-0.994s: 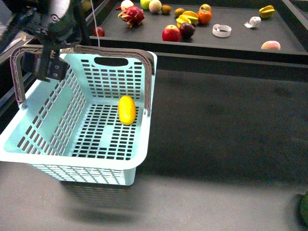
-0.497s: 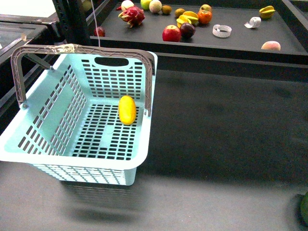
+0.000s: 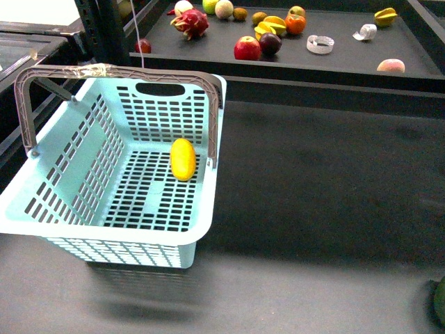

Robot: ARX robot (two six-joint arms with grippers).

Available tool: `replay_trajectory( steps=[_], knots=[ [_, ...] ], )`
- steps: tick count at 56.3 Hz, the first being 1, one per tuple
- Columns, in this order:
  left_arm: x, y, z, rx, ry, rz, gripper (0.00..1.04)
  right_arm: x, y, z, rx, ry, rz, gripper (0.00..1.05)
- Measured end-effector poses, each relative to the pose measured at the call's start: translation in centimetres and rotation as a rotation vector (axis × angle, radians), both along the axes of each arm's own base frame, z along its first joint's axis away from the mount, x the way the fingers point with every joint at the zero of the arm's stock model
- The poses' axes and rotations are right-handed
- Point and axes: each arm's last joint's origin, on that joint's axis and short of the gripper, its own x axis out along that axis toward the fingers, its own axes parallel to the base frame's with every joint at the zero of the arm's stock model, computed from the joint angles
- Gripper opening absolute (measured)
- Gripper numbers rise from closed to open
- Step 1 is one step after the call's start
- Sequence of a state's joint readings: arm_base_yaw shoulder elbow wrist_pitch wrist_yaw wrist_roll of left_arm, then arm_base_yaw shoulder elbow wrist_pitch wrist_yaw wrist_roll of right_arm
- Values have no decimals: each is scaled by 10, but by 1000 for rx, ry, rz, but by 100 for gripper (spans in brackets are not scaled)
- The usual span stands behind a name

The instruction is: Pick mango with right arm and hold basket with left

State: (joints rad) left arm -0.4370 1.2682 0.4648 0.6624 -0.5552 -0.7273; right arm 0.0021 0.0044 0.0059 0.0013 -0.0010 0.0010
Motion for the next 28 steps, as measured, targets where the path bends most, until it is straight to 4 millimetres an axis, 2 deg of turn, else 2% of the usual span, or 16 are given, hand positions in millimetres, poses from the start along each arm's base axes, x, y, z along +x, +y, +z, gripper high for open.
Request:
replay_trajectory(
  steps=[3,8,11,13,19,28],
  knots=[
    [-11,12,-2,214,-61,-110,64,0,0,0,0,0,0,96],
    [-26,29,-5,459,-93,-159,46,0,0,0,0,0,1,96],
    [-34,37,-10,540,-87,-162,35,0,0,0,0,0,1,96],
    [-41,45,-15,589,-75,-161,25,0,0,0,0,0,1,96],
    [-53,56,-21,626,-71,-170,3,0,0,0,0,0,0,96],
    [-68,68,-27,641,-69,-165,2,0,0,0,0,0,1,96]
  ],
)
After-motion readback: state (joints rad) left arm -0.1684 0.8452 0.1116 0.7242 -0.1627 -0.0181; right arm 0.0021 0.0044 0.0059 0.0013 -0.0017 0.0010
